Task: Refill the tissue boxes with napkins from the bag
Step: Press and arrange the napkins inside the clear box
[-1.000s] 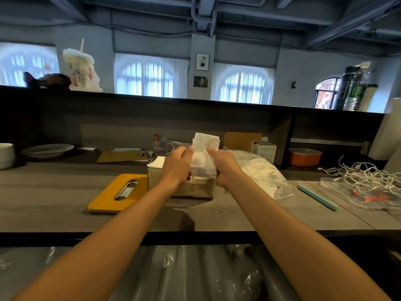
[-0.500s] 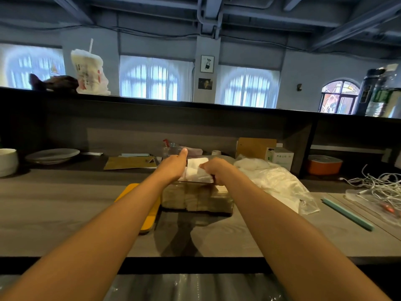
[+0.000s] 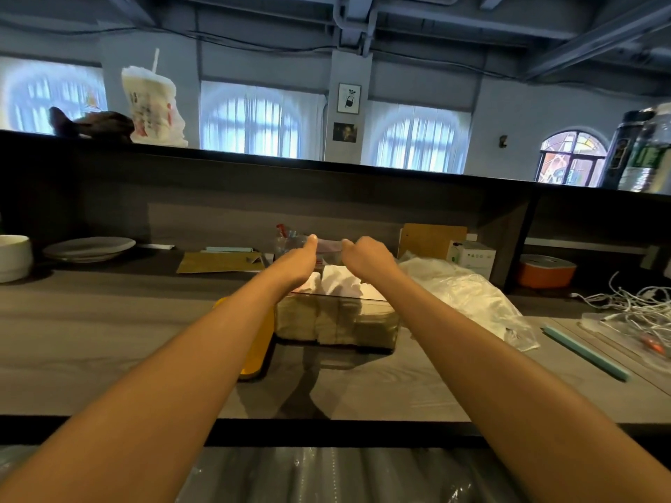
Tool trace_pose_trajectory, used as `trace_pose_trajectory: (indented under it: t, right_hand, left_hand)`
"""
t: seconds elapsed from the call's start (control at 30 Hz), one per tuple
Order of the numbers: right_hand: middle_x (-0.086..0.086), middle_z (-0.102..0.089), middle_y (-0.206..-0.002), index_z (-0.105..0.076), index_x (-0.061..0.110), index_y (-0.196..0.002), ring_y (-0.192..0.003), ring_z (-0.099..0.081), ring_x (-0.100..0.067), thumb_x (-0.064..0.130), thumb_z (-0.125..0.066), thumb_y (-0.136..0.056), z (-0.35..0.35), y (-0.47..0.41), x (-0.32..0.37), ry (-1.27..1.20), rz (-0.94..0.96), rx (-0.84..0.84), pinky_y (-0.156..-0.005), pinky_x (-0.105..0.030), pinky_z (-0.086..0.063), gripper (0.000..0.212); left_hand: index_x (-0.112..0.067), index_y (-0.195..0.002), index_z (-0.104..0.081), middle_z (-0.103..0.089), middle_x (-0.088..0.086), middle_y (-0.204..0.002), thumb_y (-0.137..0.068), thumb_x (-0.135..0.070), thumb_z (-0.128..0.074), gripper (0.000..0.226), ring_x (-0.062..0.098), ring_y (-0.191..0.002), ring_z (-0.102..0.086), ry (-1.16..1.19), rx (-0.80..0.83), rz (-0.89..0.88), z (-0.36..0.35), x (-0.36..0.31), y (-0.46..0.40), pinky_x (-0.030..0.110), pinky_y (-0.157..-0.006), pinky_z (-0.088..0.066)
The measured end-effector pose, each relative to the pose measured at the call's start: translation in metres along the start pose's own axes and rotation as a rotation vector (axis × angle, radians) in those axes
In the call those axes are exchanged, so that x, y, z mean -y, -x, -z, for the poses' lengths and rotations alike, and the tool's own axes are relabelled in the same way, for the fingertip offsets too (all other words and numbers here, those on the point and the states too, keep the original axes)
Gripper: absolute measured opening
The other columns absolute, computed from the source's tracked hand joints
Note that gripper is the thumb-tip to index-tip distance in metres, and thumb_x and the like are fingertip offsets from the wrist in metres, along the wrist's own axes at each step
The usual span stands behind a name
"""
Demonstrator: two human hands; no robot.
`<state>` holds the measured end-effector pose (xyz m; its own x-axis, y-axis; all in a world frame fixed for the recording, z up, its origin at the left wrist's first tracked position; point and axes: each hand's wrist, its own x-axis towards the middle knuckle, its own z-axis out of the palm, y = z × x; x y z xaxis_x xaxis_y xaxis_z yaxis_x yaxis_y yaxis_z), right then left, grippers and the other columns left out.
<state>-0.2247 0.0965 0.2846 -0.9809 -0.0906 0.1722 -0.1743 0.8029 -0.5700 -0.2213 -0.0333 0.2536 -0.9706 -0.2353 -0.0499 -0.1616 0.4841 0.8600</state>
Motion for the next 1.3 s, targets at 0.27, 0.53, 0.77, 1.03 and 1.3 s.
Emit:
trace_pose_trajectory:
  t: [0.27,0.53,0.77,1.03,1.3]
  right_hand:
    - [-0.014,-0.038,-0.152,-0.031,0.014,-0.150,-0.133,-0.045,-0.032,0.049,-0.020,-0.105,-0.021,0.001,-0.006,-0.349,-0.115,0.239,-0.104,-0.040,-0.041,0.058]
    - [-0.011,-0.063,-0.102,-0.060,0.011,-0.104,-0.094,-0.060,-0.027,0.033,-0.030,-0.103,0.013,0.016,-0.049,-0.684,0.081,-0.244,-0.091,-0.050,-0.051,0.036]
    - [-0.005,-0.065,-0.095,-0.061,0.018,-0.101,-0.086,-0.062,-0.016,0.029,-0.032,-0.105,0.045,0.042,-0.137,-0.743,0.086,-0.433,-0.075,-0.030,-0.050,0.032]
    - [-0.005,-0.071,-0.080,-0.070,0.012,-0.075,-0.078,-0.063,-0.017,0.039,-0.032,-0.105,0.067,0.046,-0.257,-0.357,-0.113,-0.379,-0.074,-0.033,-0.047,0.056]
    - [-0.009,-0.053,-0.139,-0.054,0.010,-0.136,-0.120,-0.050,-0.018,0.039,-0.036,-0.106,0.084,0.034,-0.291,-0.260,-0.023,-0.105,-0.092,-0.025,-0.032,0.046]
  left_hand:
    - [-0.013,-0.138,-0.052,-0.052,0.012,-0.142,-0.102,-0.061,-0.009,0.074,0.024,-0.121,-0.052,-0.012,-0.203,-0.100,-0.017,-0.003,0.019,0.039,-0.105,-0.041]
    - [-0.017,-0.105,-0.059,-0.059,-0.004,-0.101,-0.108,-0.039,-0.025,0.041,0.007,-0.091,-0.053,0.177,-0.385,-0.540,-0.057,-0.029,0.067,0.023,-0.077,-0.038]
    - [-0.019,-0.110,-0.054,-0.059,-0.006,-0.094,-0.108,-0.031,-0.029,0.028,0.008,-0.091,-0.060,0.292,-0.166,-0.711,-0.142,-0.055,0.090,0.022,-0.082,-0.050]
    - [-0.021,-0.106,-0.057,-0.062,0.004,-0.106,-0.108,-0.033,-0.029,0.031,0.015,-0.096,-0.055,0.081,-0.004,-0.646,-0.228,-0.050,0.082,0.026,-0.078,-0.041]
    - [-0.017,-0.130,-0.057,-0.058,0.003,-0.135,-0.102,-0.046,-0.017,0.056,0.017,-0.129,-0.047,-0.264,0.029,-0.743,-0.261,-0.041,0.025,0.043,-0.119,-0.017]
